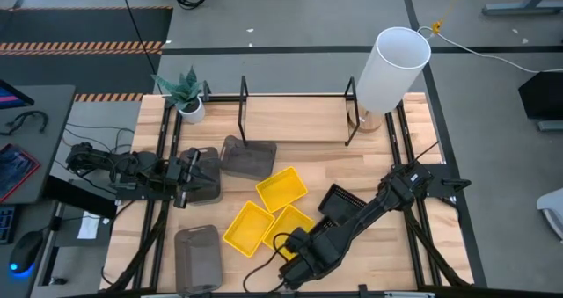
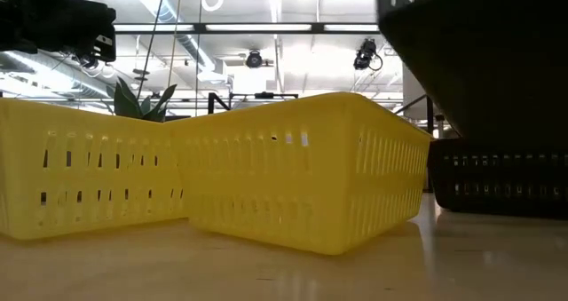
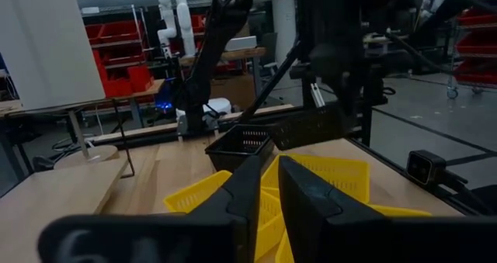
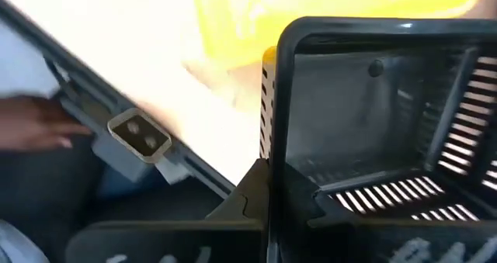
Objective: Stack baskets on shelf by color
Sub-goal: Stack the bottom black bin on the top black bin
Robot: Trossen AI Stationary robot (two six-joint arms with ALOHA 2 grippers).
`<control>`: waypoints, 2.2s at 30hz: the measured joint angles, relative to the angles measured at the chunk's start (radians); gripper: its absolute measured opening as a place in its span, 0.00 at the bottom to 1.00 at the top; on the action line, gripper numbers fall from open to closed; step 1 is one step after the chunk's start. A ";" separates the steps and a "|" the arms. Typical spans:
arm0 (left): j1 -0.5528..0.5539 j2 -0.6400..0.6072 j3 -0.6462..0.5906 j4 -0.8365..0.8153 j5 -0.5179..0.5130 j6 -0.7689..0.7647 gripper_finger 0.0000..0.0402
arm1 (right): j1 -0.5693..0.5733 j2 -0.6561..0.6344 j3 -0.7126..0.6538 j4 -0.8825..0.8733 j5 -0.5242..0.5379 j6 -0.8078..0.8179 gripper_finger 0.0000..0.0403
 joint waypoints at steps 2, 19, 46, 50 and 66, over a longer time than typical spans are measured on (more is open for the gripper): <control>0.000 0.000 0.000 0.003 0.000 0.000 0.15 | 0.000 -0.022 0.000 -0.012 0.032 0.036 0.02; 0.000 0.000 0.000 0.003 0.000 0.000 0.14 | -0.076 -0.119 -0.056 -0.125 0.096 0.124 0.02; 0.000 0.000 0.000 0.000 0.000 0.000 0.15 | -0.014 -0.361 -0.456 -0.121 0.004 -1.419 0.02; 0.000 0.000 0.000 0.000 0.000 0.000 0.13 | -0.015 -0.362 -0.500 -0.123 0.007 -1.450 0.02; 0.000 0.000 0.000 0.000 0.000 0.000 0.15 | 0.104 -0.572 -0.775 -0.121 -0.021 -1.374 0.02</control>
